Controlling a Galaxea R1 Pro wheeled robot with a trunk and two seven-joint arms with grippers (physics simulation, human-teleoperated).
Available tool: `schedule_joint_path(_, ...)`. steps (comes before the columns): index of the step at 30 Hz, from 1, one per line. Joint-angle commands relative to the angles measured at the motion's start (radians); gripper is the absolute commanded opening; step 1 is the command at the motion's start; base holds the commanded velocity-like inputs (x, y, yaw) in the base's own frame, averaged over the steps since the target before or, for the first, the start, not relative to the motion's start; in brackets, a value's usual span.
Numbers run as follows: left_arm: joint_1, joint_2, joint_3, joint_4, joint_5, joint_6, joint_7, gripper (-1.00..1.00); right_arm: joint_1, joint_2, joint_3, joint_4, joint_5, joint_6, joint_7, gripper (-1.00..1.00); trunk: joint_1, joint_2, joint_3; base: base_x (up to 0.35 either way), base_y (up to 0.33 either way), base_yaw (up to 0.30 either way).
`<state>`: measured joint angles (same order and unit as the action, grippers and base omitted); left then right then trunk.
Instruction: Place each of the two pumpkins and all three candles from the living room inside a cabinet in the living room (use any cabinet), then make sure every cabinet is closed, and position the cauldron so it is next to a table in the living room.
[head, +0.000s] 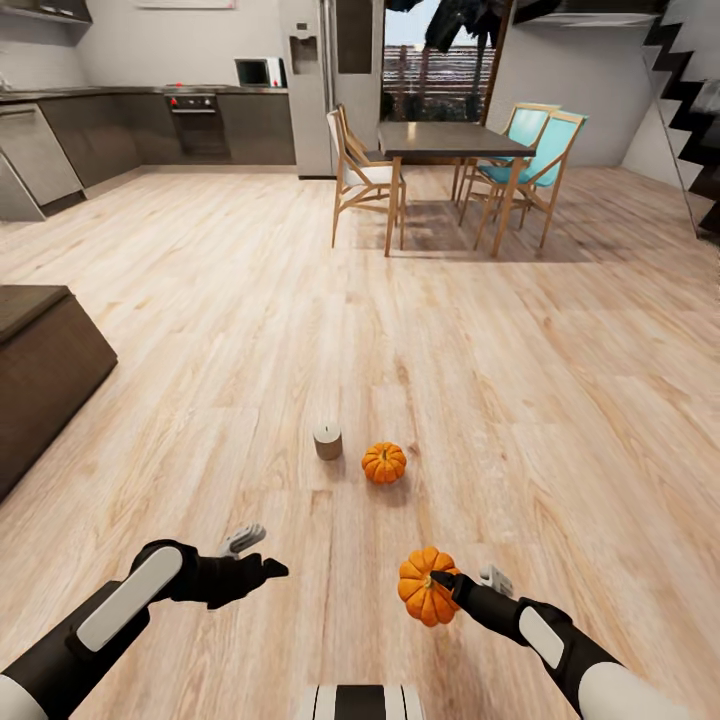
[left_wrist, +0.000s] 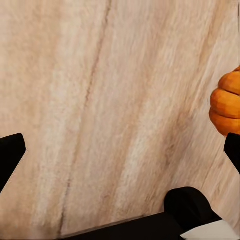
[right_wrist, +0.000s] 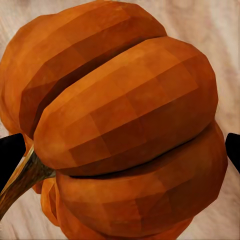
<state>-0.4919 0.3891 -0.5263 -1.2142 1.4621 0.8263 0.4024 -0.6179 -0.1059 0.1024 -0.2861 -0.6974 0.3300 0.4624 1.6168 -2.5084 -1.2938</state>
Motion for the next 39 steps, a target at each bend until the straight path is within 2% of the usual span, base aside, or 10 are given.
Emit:
schedule_joint_path(1,-0.001,0.001,0.002,-0.001,0.009,-0.001,0.01,1.0,0.0,-0.001,0.008,-0.001,-0.01,0.005,-0.001,-1.0,-0.001,0.0,0.003,0.0,0.0,0.0)
schedule_joint_path(8,-0.001,0.003,0.041,-0.001,0.0,-0.001,0.008,1.0,0.0,-0.011,0.011,-0.001,-0.057,0.011,0.003,-1.0,-0.004,0.002,0.03,-0.002,0.0,0.0)
schedule_joint_path(9,-0.001,0.0,0.047,-0.001,-0.014,-0.001,0.008,1.0,0.0,-0.017,0.011,-0.001,-0.062,0.023,0.005,-1.0,-0.004,0.002,0.034,-0.225,0.0,0.0)
schedule_joint_path(14,-0.001,-0.003,0.047,-0.001,-0.032,-0.002,0.009,1.0,0.0,-0.019,0.011,-0.001,-0.063,0.03,0.005,-1.0,-0.006,0.003,0.054,-0.271,0.0,0.0)
schedule_joint_path(22,-0.001,-0.005,0.049,-0.001,-0.063,-0.001,0.032,1.0,0.0,-0.021,0.011,0.0,-0.063,0.031,0.005,-1.0,-0.01,0.005,0.084,-0.042,0.0,0.0)
schedule_joint_path(39,-0.001,-0.006,0.047,-0.01,-0.068,-0.01,0.039,1.0,0.0,-0.021,0.011,0.001,-0.063,0.031,0.006,-1.0,-0.01,0.005,0.084,0.014,-0.054,-0.001)
